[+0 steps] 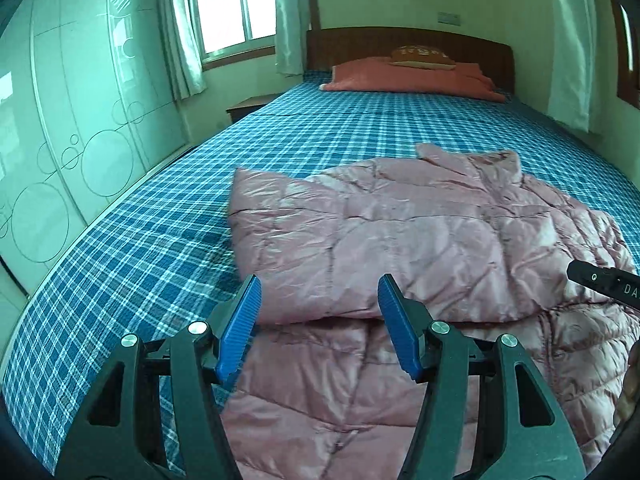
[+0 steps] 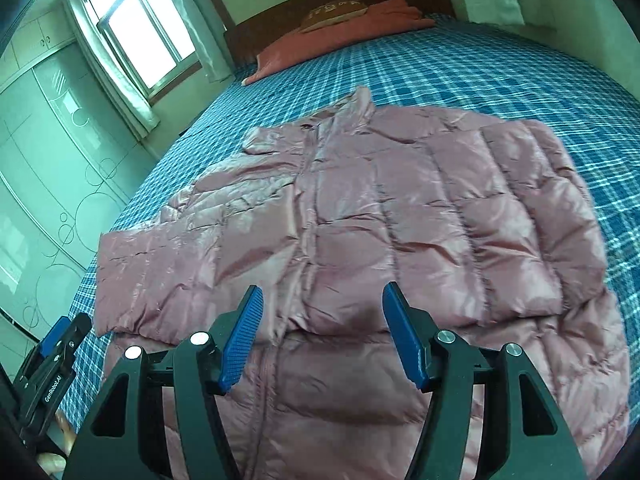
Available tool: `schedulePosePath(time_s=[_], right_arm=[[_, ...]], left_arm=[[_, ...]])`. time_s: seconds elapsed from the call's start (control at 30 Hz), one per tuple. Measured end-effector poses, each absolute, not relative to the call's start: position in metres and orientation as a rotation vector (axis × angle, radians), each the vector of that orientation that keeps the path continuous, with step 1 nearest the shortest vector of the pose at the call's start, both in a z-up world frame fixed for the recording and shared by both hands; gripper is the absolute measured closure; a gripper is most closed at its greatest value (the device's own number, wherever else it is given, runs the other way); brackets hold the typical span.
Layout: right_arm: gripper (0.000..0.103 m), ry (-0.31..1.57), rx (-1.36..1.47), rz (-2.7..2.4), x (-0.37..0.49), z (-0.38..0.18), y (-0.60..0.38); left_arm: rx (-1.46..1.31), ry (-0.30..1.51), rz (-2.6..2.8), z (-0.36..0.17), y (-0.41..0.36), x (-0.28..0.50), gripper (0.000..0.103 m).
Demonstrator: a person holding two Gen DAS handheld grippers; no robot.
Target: Fold large clothes
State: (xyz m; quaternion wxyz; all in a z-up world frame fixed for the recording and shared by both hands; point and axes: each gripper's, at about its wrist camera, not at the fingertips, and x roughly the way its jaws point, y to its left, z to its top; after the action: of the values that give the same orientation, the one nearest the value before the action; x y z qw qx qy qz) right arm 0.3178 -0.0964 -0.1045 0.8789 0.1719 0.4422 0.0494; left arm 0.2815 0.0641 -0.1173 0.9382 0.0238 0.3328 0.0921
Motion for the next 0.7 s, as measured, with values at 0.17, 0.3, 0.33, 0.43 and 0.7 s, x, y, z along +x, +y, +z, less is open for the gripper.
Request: schedulePosePath(time_s=[0.17,0.3,0.33,0.43,0.7], right_arm=[[0.079,0.976,0.37,0.167,0.34,-0.115,-0.077],[0.094,0.912,0.315,0.13,0.329,-0.098,-0.09],[0.094,0.894,0.307,0.11,0.326,-0.092,-0.099],[0.095,0.864,0.288,0.042,0.319,-0.081,-0.131],[0.094,0.911,0.234,-0.12,0.316,-0.094,-0.2]], left_arm=[[0.039,0.692,0.228,-0.122,0.091,0.287,0.043],[0.018,0.687,0.234,-0.12,0.101,0.288,0.036],[0.01,0.685,0.232,-0.12,0.103,0.289,0.035],[-0.001,0.684,0.221,-0.118,0.104,0.291,0.035],[0.002,0.711,0.185,-0.125,0.092,0.306,0.035]])
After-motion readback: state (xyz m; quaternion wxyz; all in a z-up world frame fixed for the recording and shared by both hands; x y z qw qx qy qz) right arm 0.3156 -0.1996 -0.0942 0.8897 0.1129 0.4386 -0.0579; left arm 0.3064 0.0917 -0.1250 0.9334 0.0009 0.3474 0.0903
